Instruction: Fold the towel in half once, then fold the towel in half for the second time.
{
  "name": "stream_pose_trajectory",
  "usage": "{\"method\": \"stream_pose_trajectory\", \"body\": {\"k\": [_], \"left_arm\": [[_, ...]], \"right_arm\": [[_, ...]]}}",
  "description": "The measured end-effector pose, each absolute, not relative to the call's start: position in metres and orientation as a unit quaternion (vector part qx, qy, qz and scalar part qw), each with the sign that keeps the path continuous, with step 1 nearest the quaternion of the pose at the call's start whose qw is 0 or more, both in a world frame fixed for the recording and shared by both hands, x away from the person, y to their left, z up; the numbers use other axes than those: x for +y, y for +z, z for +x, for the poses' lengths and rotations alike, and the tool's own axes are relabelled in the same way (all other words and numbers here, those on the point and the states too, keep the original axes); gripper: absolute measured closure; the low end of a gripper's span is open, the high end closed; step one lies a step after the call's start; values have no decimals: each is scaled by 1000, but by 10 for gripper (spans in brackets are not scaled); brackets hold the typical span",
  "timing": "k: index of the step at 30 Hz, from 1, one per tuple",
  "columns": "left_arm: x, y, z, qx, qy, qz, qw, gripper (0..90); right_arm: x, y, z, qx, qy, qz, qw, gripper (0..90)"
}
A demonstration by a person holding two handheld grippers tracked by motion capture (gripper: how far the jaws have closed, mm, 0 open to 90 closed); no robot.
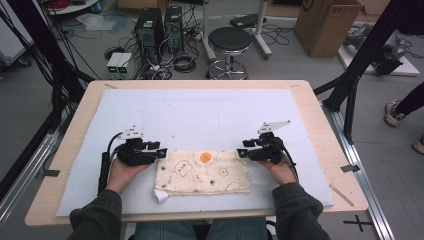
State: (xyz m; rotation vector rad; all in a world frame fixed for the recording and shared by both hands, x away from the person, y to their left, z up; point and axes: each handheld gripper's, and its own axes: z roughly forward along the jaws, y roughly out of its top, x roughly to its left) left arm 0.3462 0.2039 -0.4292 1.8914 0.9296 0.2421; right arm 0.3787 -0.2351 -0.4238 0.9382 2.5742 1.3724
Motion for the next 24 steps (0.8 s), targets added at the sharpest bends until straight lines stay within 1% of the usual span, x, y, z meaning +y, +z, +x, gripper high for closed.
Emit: {"method": "stream_pose_trajectory", "body": {"k": [10, 24], "left_arm": [[199, -438, 352, 385, 75, 792, 469, 514], [197, -439, 351, 379, 67, 800, 460, 547]], "right_arm": [[-233, -428, 381, 844, 439, 308, 36, 500], [-231, -430, 383, 846, 431, 311, 32, 508]]}}
